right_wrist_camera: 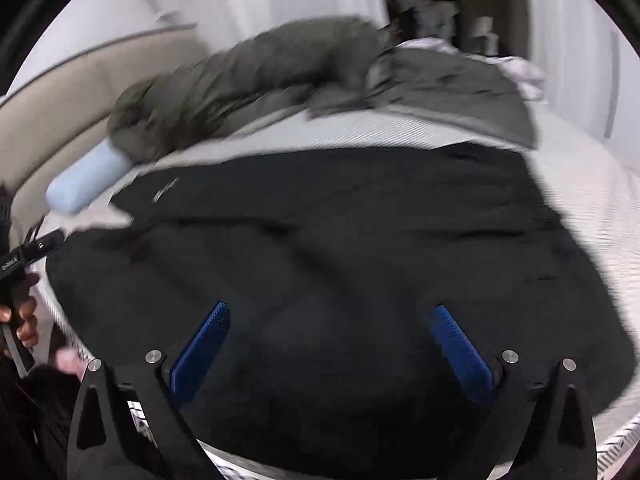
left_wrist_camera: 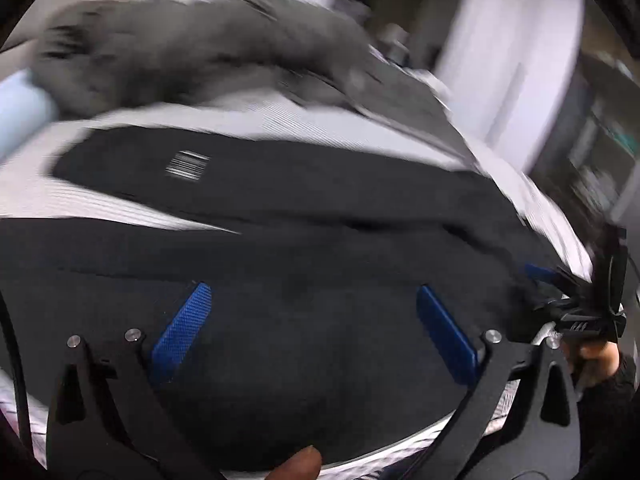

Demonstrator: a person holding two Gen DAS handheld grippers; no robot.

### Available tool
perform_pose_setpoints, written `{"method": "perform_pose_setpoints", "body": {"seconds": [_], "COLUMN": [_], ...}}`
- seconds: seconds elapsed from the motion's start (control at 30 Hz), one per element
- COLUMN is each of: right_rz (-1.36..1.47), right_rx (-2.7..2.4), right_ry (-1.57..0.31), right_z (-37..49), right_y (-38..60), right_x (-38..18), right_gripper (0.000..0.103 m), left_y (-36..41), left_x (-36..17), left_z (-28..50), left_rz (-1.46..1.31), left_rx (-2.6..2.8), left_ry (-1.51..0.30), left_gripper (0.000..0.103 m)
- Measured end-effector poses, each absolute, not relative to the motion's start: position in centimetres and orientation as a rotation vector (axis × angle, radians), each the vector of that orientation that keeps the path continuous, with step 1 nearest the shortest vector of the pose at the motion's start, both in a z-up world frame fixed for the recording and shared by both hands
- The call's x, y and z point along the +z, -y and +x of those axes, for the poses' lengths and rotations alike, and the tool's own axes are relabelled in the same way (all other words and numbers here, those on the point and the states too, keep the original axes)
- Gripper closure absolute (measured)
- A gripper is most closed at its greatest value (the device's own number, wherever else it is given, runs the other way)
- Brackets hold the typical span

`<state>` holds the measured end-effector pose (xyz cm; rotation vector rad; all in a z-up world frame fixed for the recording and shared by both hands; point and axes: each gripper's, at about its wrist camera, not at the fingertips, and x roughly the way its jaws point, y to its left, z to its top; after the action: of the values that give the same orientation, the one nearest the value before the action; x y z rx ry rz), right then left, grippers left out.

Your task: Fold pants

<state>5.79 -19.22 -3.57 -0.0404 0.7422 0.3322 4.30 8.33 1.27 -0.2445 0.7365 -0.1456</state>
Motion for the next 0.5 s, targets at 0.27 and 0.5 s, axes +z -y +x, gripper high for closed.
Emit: {"method": "perform_pose_setpoints", "body": {"seconds": [0.27,0.5], "right_rz": [-0.271,-0.14], "right_rx": [0.227,-0.062], "right_ry": [-0.783,-0.74], "right_z": [4.7,4.7], "right_y": [22.5,32.7], "right_x": [-6.5,-5.1], "right_gripper": [0.001,0.001], "left_y": [-5.3,-10.3], "left_x": [-3.2,-2.5], "left_z": [7.5,7.2], "left_rz": [-0.07,-0.095], "left_rx": [-0.163,-0.044], "left_ry": [-0.851,-0.841], "left_gripper": [0.001,0.001]}}
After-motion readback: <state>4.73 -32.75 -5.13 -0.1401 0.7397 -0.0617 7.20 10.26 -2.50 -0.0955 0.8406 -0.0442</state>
